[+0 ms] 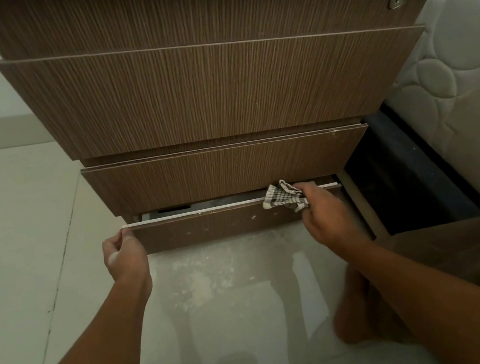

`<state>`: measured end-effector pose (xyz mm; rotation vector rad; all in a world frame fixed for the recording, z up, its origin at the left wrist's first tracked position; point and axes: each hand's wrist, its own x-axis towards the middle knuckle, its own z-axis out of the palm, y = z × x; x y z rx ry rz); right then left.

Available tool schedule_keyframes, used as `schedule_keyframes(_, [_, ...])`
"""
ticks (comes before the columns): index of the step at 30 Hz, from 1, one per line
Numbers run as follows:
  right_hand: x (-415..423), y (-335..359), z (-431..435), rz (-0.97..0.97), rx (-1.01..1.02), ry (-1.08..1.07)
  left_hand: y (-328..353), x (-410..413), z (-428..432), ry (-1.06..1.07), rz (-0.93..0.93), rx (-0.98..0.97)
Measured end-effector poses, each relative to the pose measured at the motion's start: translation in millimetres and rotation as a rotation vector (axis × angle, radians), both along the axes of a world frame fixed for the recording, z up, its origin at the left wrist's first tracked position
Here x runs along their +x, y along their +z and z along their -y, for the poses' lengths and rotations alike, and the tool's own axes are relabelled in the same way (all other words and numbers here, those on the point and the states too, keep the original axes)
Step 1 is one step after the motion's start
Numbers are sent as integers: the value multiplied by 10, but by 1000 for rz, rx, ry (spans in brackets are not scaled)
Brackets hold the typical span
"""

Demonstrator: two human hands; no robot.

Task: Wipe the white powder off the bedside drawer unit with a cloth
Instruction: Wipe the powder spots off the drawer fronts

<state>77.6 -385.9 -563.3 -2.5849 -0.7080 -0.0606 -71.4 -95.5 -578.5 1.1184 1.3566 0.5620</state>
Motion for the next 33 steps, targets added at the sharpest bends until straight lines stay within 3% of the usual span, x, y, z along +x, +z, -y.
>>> schedule_keyframes(17, [-828,-40,-1674,-76,111,237,-99,-223,-13,-101,139,-106])
schedule_keyframes(29, [-1109,171,-2648,-331,18,489,-142,-324,-104,-116,196,-191])
schedule_keyframes(33, [-1132,226,-2694,-371,131,515,-119,-348,-109,-109,227,-207])
